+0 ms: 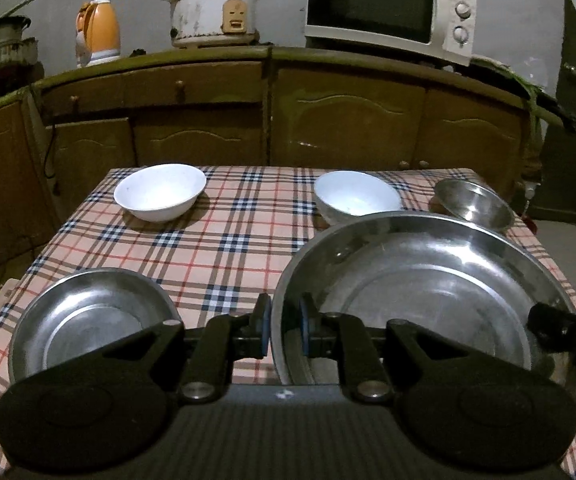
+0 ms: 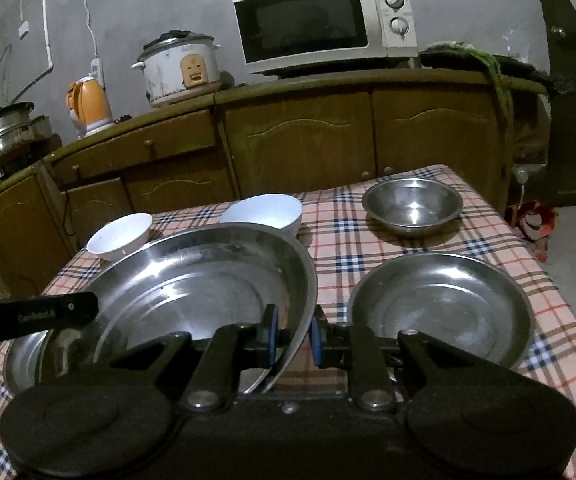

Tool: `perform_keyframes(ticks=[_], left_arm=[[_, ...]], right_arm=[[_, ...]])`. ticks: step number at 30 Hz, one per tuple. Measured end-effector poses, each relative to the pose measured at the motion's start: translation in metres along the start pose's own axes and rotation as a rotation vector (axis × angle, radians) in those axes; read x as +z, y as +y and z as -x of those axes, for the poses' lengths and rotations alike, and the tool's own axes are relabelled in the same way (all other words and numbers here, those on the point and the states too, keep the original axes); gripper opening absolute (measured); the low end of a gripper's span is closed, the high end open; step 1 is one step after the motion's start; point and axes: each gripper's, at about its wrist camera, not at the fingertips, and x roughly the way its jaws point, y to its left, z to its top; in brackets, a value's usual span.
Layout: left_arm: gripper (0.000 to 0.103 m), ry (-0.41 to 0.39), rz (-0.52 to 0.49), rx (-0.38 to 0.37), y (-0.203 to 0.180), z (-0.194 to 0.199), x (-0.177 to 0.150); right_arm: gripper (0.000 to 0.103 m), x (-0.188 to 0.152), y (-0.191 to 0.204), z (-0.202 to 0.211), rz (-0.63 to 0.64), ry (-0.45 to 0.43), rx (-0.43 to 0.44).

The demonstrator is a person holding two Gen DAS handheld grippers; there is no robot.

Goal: Organize plates and bowls

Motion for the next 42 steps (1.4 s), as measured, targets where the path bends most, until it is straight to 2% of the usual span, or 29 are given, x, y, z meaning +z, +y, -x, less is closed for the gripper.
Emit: perform_keyframes(ticks=[19,42], left_arm=[[0.017,0.005,-0.043,-0.019,-0.016,0.026,-0.017],[0.017,0.046,-0.04,-0.004,-0.011,-0.003,-0.034]], right_arm=[[0.022,-0.009,-0.009,0.041,-0.004,-0.014,-0.027],[0.022,-0.031,-0.012,0.003,0.002,0.044,-0.04]])
